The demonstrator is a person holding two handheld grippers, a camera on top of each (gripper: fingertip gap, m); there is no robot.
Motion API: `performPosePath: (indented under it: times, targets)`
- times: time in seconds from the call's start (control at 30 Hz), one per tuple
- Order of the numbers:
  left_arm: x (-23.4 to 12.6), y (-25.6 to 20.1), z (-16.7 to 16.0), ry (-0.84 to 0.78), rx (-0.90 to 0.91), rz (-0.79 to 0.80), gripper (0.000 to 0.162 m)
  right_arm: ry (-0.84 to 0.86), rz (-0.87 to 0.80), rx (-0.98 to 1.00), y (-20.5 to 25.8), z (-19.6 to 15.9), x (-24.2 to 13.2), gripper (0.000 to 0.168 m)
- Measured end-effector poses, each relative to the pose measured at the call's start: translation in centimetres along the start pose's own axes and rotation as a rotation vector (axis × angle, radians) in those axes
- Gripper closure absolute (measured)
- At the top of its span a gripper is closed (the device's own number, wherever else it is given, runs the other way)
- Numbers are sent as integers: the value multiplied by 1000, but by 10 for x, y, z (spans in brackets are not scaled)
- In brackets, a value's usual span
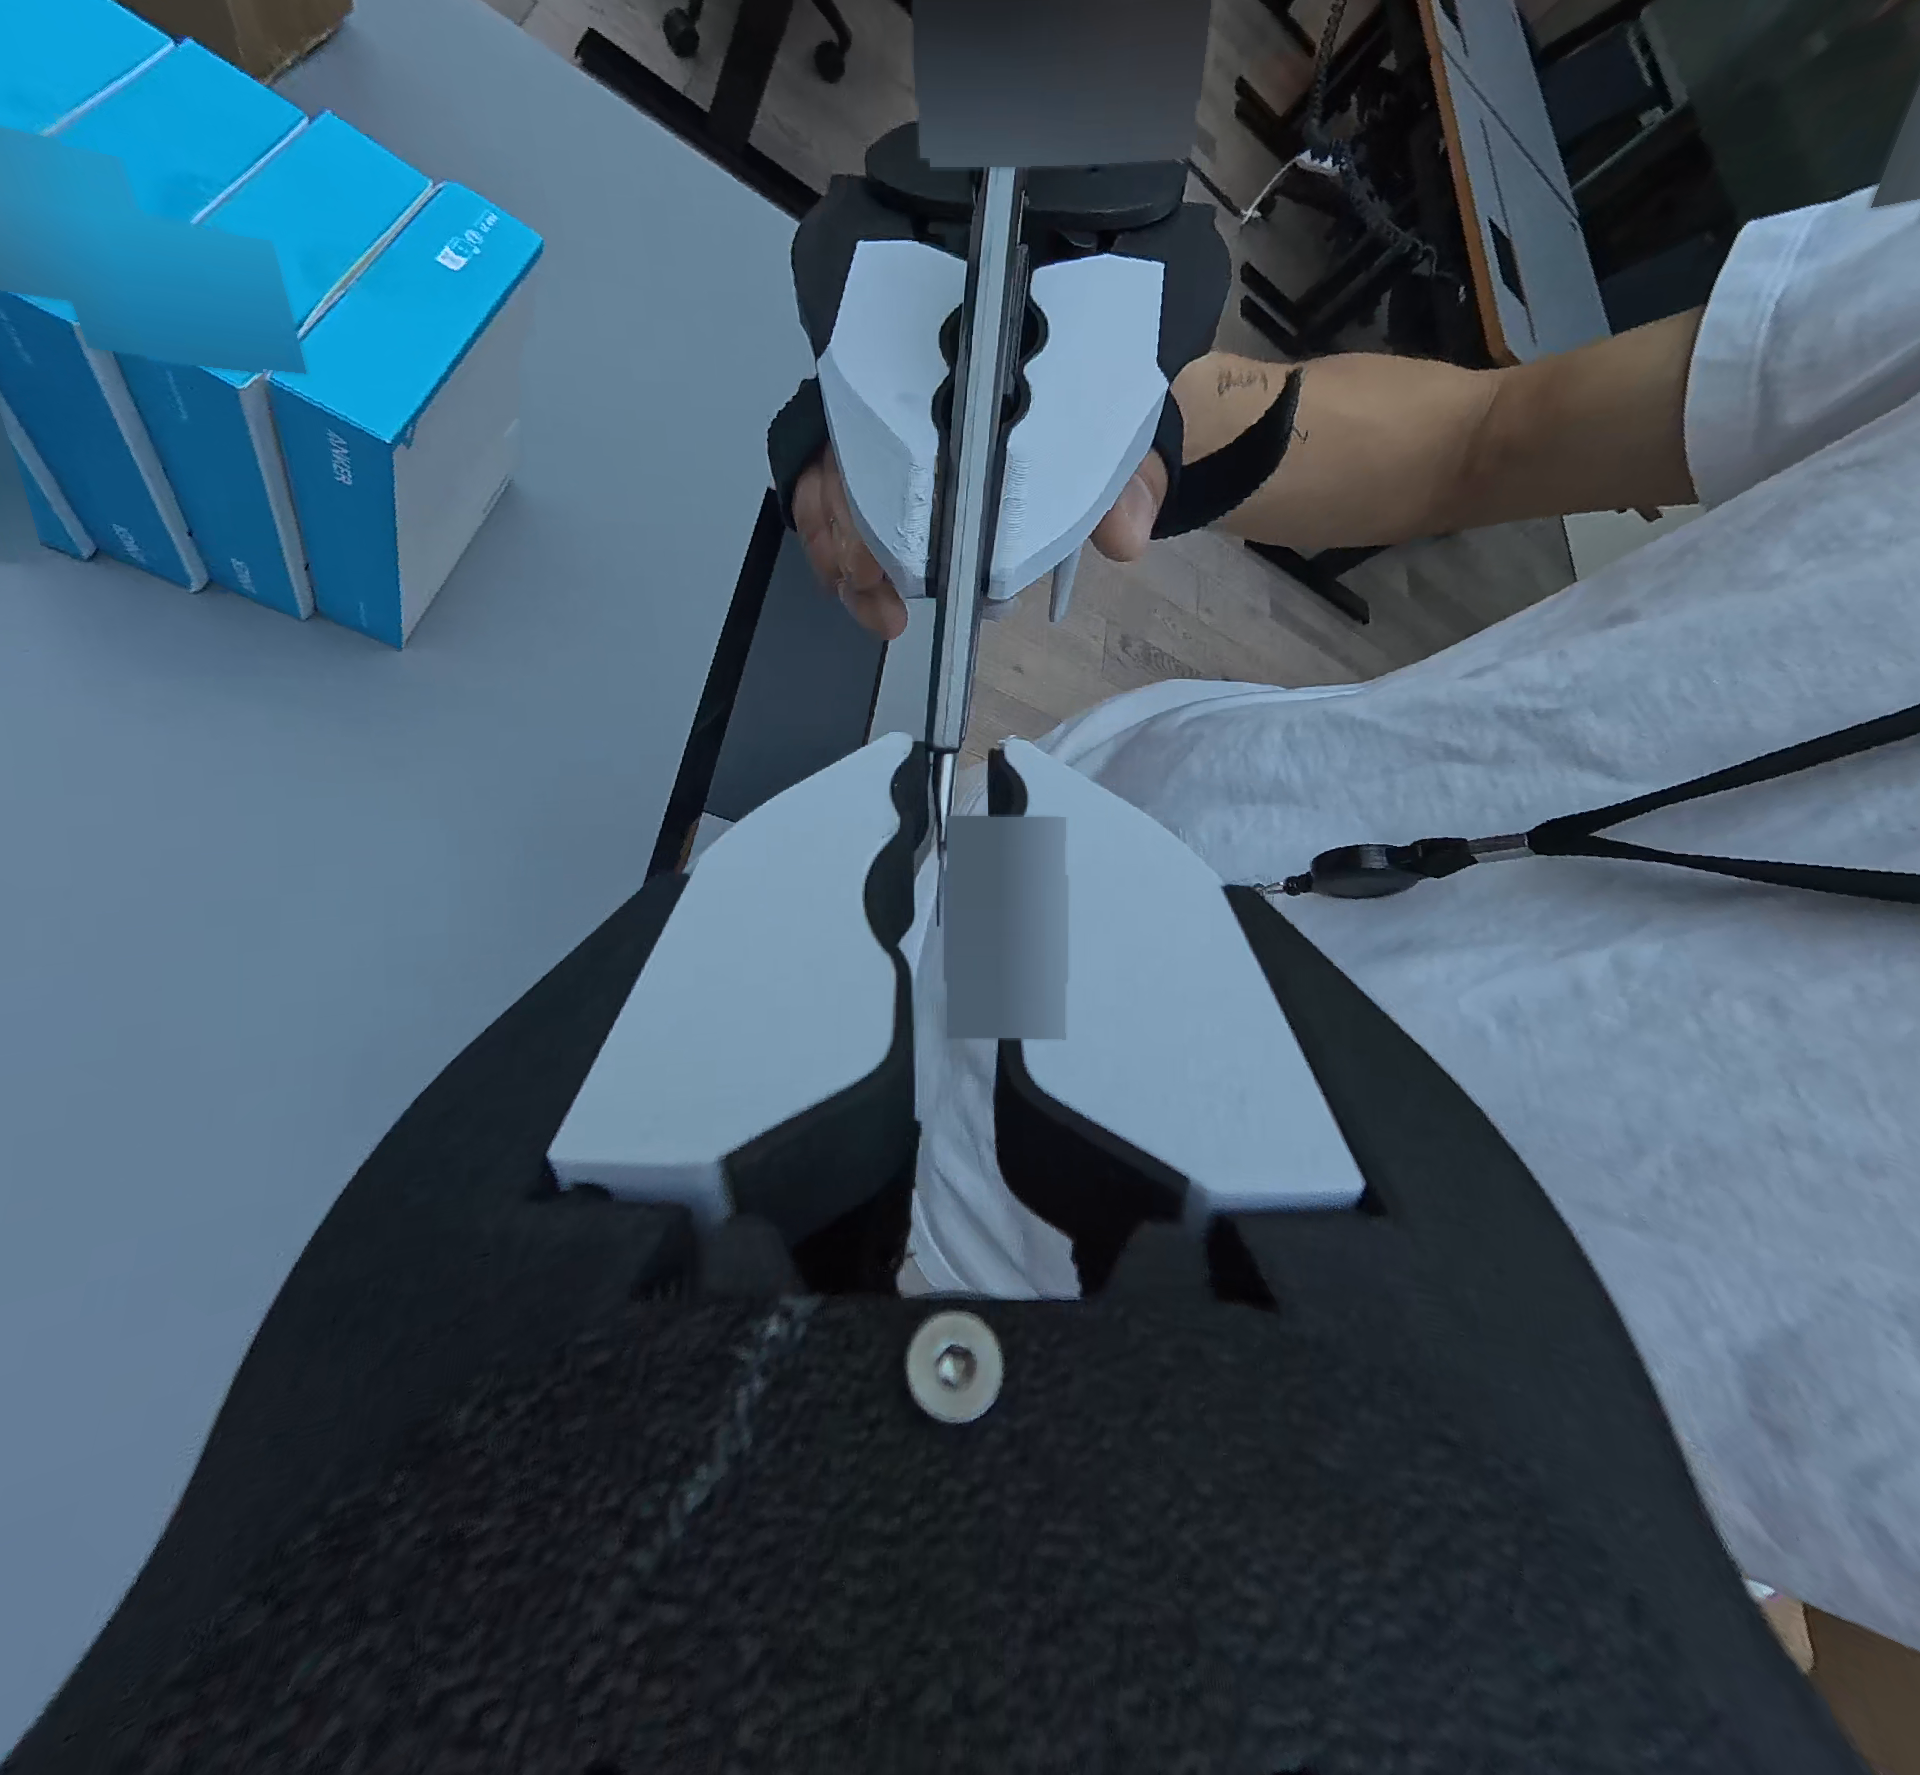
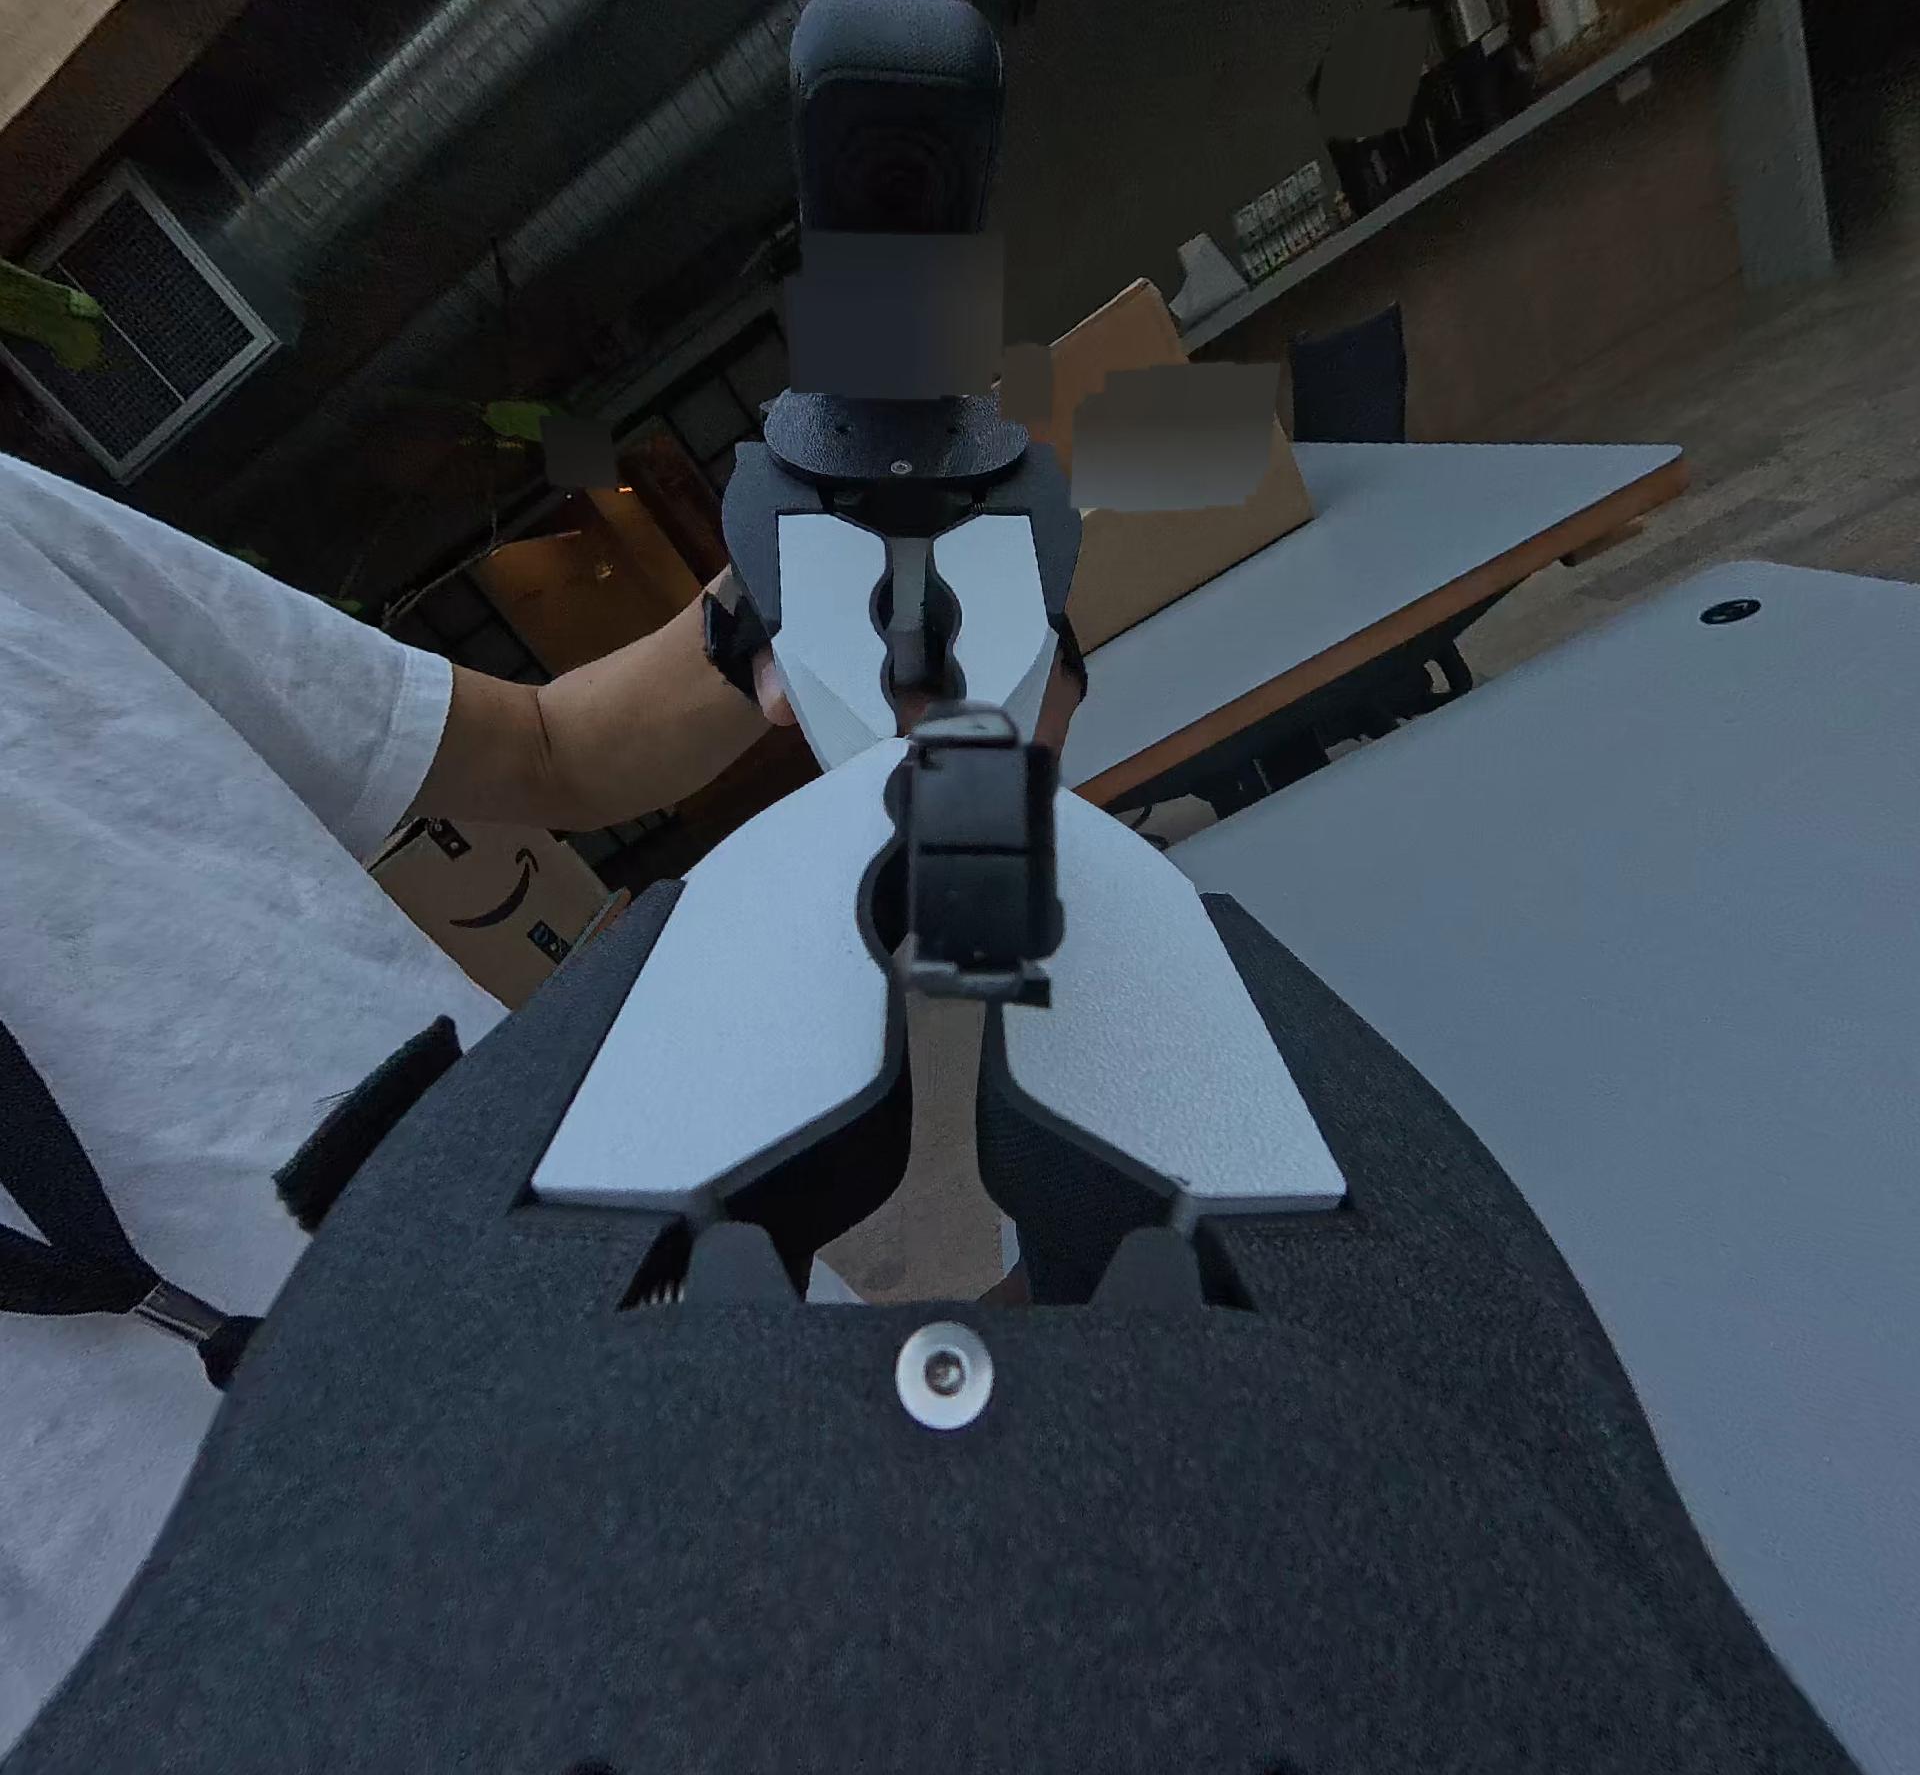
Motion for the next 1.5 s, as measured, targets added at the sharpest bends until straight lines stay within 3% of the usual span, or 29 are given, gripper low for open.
performPosePath:
  times: [0.03,0.3,0.43,0.57,0.7,0.77,0.97,1.0,1.03,1.07,1.17,1.27,1.37,1.5]
  targets:
    - [0,2,0,-6,0,19,158,-15,-5,6,-1,0,0,162]
    - [2,0,4,-43,-4,-50,159,-33,23,9,1,3,-5,161]
    - [4,-3,8,-41,16,-56,159,17,61,28,5,5,-3,144]
    - [8,-5,7,26,53,-39,159,63,59,-14,8,4,4,157]
    - [4,-6,7,39,58,-37,159,117,61,-26,8,1,7,153]
    - [3,-7,7,57,63,-34,159,120,68,-27,9,0,9,162]
    - [4,-5,1,27,66,-16,159,130,38,-89,7,-4,10,163]
    - [2,-4,0,3,50,15,152,118,35,-88,6,-5,11,163]
    - [-1,-1,-4,-20,32,48,132,103,37,-80,6,-6,11,163]
    - [-8,-1,-9,-40,4,62,122,92,34,-68,4,-7,11,163]
    - [-40,3,-42,-187,-161,188,102,117,-49,-67,-12,-15,5,163]
    - [-50,3,-103,-315,-400,406,92,283,-182,-149,-41,-39,-6,163]
    - [-6,-1,-161,-419,-541,672,94,460,-214,-227,-71,-69,-6,163]
    - [64,8,-207,-260,-500,1029,91,599,-126,-249,-104,-100,13,163]
Point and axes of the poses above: each gripper's, where its closed fingertips meet, x out along the fingers, z out of its top, y = z × x across the jaws, the point moved 7 cm from there along -x, back along the fingers
